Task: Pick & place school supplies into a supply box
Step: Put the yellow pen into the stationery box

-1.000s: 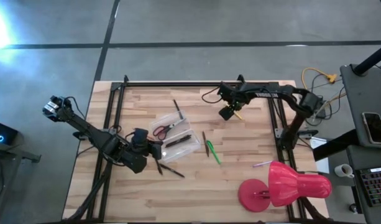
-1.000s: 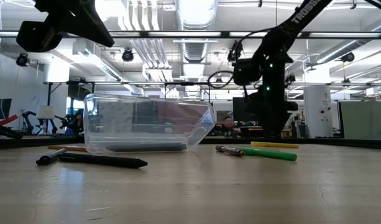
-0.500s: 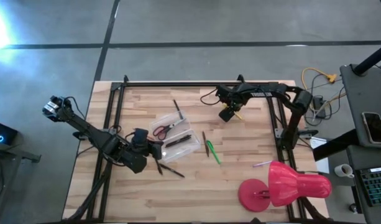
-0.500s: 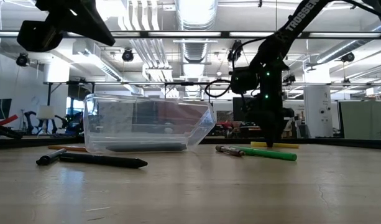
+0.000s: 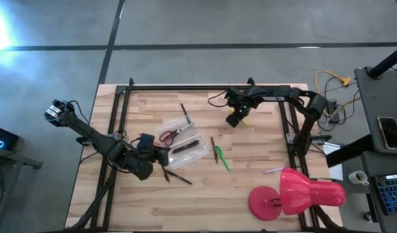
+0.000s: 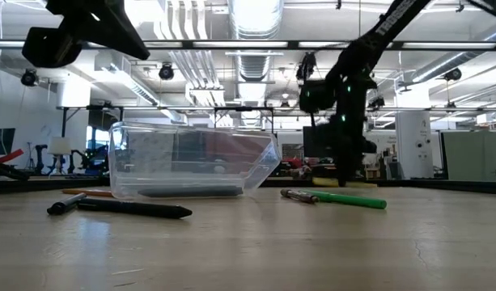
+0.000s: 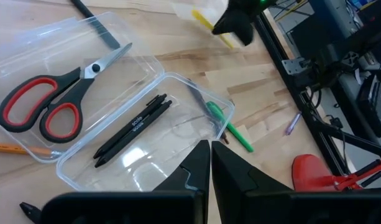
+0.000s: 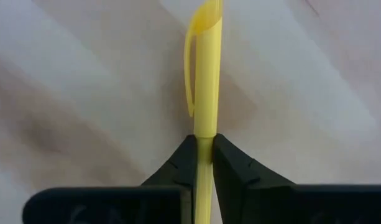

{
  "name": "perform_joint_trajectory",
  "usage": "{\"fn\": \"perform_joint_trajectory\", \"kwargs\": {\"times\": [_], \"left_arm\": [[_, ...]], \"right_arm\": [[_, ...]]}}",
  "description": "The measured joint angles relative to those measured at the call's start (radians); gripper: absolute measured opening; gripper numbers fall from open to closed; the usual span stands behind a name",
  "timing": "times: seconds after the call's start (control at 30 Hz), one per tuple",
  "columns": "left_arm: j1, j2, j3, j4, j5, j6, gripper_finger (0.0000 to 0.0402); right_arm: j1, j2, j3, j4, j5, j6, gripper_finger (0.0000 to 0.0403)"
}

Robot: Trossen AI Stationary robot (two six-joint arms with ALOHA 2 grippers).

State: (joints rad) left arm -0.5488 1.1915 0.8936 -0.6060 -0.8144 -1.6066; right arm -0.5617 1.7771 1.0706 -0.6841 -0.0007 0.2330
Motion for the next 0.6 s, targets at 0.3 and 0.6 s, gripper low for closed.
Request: {"fn": "perform_joint_trajectory", "kwargs": {"times": [0.3,0.6], "left_arm": [[0.0,0.0,-0.01,0.001,0.0,0.0,0.0],[-0.001,-0.002,-0.009,-0.002,0.0,0.0,0.0]], "right_arm": [[0.109,-0.187,0.002,0.298,-0.17,-0.019,0.0022],[0.251,-0.102,0.045,0.489,-0.378,0.045,0.002]]}}
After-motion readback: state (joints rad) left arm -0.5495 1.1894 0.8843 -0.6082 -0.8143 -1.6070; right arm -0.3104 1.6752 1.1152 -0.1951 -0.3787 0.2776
